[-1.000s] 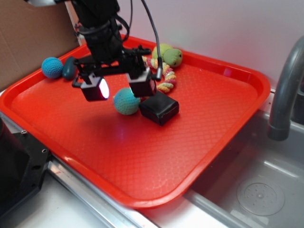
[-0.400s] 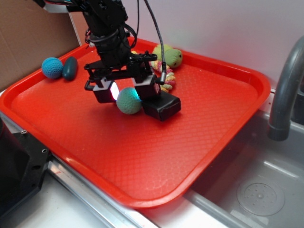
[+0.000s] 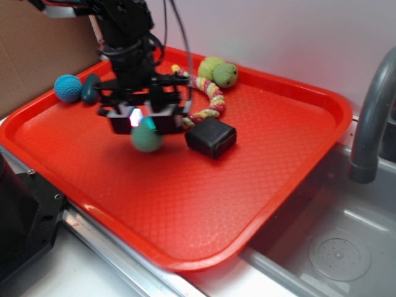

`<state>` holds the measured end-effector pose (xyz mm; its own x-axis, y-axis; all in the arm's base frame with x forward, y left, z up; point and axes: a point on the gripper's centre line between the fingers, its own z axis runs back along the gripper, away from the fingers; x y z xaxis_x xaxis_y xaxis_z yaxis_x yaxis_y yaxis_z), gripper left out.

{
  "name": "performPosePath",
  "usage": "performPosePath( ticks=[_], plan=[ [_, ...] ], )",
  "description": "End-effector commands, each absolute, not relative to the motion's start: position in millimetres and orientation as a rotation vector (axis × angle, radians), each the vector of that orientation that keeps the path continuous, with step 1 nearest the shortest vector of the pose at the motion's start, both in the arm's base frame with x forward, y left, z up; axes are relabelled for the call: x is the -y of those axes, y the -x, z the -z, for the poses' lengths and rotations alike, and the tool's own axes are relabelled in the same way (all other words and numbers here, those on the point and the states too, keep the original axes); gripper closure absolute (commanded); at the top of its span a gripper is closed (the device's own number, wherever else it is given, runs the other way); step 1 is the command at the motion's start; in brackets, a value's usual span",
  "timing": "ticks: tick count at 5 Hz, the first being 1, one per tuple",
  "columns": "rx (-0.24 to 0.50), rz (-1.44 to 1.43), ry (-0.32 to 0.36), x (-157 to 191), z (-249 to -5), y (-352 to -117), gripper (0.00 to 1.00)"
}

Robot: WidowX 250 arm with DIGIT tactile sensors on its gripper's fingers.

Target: Grab the green ball.

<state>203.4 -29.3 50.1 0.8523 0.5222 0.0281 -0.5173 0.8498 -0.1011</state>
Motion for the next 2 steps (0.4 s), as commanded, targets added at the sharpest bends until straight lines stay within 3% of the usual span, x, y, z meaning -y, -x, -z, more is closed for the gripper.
performPosePath(
  ticks=[1,2],
  plan=[
    [0.052,-0.106,0.17,-8.0,-154.1,-179.3,1.0],
    [0.099,0.001,0.072,-26.3,-206.3,-171.0,1.0]
  ],
)
